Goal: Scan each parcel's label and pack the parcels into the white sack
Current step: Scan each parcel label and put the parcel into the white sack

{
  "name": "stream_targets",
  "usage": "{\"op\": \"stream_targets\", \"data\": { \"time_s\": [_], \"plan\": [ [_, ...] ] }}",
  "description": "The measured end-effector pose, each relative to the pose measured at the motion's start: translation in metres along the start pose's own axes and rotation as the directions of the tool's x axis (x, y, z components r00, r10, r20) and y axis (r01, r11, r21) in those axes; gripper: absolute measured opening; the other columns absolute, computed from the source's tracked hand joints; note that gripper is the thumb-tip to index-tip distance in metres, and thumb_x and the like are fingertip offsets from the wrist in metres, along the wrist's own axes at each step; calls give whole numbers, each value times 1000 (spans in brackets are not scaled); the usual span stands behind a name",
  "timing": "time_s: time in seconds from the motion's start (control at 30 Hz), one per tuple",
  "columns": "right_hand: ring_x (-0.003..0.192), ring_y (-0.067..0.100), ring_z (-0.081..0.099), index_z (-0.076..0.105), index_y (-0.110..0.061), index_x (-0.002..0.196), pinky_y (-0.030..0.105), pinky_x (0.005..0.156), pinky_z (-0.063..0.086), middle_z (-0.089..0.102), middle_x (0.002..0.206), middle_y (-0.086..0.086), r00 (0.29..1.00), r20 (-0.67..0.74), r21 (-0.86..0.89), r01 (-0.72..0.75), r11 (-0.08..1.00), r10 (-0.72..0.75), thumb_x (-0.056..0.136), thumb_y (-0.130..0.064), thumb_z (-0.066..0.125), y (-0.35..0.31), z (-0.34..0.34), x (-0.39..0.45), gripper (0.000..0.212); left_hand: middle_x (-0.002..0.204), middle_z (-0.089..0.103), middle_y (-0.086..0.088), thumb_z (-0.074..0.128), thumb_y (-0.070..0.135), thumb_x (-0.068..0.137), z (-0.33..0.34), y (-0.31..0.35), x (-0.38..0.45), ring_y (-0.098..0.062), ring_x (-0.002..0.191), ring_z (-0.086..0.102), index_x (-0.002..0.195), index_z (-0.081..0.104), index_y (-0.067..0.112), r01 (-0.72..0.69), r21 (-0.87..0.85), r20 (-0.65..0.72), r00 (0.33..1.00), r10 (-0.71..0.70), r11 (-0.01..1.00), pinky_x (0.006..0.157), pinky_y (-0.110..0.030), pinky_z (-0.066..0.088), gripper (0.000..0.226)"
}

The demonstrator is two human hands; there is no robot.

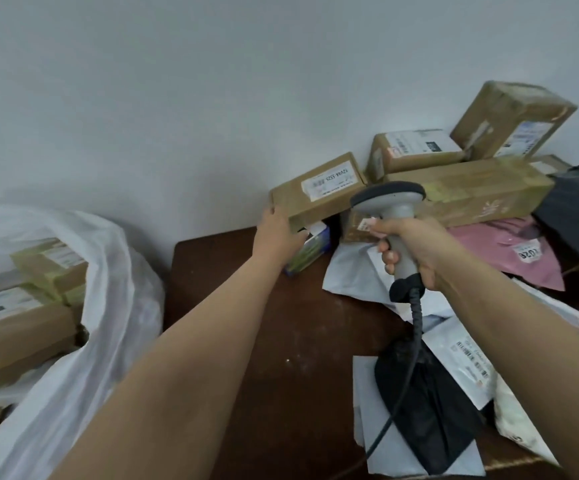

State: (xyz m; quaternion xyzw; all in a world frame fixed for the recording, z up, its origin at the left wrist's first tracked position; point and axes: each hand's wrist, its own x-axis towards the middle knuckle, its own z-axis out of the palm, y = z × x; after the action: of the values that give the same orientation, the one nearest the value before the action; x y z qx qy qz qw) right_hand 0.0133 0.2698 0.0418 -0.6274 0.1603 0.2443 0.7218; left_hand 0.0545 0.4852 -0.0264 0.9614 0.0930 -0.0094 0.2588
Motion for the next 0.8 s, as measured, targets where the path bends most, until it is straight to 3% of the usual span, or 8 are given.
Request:
{"op": "stream_targets", "data": {
  "time_s": [0.07, 0.17, 0.3, 0.43, 0.53, 0.63, 0.73, 0.8],
  "plan": [
    [32, 9, 35, 53, -8, 80, 18, 34, 33, 44, 54, 5, 1000, 5, -8, 5, 1000, -5, 95, -16, 61, -2, -4, 8, 19, 148, 34, -17, 62, 50, 87, 12, 2, 17, -36, 132, 38, 149, 27, 7, 51, 2, 11, 999, -51, 999, 106, -45, 39, 83],
    [32, 10, 36, 53, -7, 78, 20, 34, 33, 45, 51, 5, 999, 35, -5, 7, 1000, -7, 94, -16, 63, -2, -9, 18, 21, 144, 42, -20, 48, 74, 82, 21, -2, 46, -38, 129, 43, 146, 31, 1, 254, -157, 24, 967, -254, 954, 104, -47, 42, 99],
    [34, 13, 35, 52, -6, 79, 21, 36, 33, 46, 51, 7, 996, 77, -7, 39, 999, -39, 93, -13, 64, 1, -16, 29, 21, 135, 52, -22, 44, 71, 88, 23, -9, 75, -38, 120, 53, 137, 44, -4, 460, -325, 113, 886, -449, 826, 95, -40, 47, 90],
    [36, 14, 36, 53, -5, 80, 21, 36, 33, 47, 52, 9, 995, 94, -18, 44, 999, -42, 92, -12, 66, 7, -24, 37, 19, 136, 52, -19, 52, 61, 90, 29, -14, 90, -37, 119, 54, 139, 45, 3, 486, -431, 178, 872, -456, 760, 92, -42, 49, 76],
    [36, 14, 36, 54, -3, 82, 21, 36, 34, 47, 52, 9, 995, 89, -14, 52, 999, -50, 92, -12, 67, 8, -27, 41, 18, 139, 50, -14, 59, 52, 90, 29, -8, 91, -32, 121, 52, 141, 40, 8, 420, -516, 119, 898, -423, 746, 97, -42, 47, 70],
    [35, 14, 36, 55, -2, 83, 21, 36, 34, 48, 52, 9, 995, 80, 1, 54, 999, -54, 91, -13, 67, 6, -27, 42, 18, 141, 45, -11, 59, 45, 93, 26, 7, 84, -27, 121, 49, 145, 31, 12, 308, -597, 57, 937, -344, 741, 92, -36, 44, 69],
    [34, 13, 36, 56, -1, 85, 21, 35, 35, 48, 50, 7, 995, 68, 24, 73, 997, -75, 92, -12, 66, 3, -25, 38, 17, 141, 45, -11, 62, 35, 93, 17, 18, 78, -23, 111, 52, 146, 29, 12, 309, -706, 82, 929, -360, 637, 89, -37, 51, 66],
    [33, 12, 36, 56, -1, 88, 21, 35, 35, 48, 49, 6, 994, 56, 37, 89, 995, -91, 93, -12, 65, 0, -23, 35, 16, 138, 49, -12, 68, 32, 90, 8, 16, 70, -25, 105, 59, 145, 31, 10, 372, -777, 168, 900, -403, 507, 79, -39, 57, 69]
  ]
}}
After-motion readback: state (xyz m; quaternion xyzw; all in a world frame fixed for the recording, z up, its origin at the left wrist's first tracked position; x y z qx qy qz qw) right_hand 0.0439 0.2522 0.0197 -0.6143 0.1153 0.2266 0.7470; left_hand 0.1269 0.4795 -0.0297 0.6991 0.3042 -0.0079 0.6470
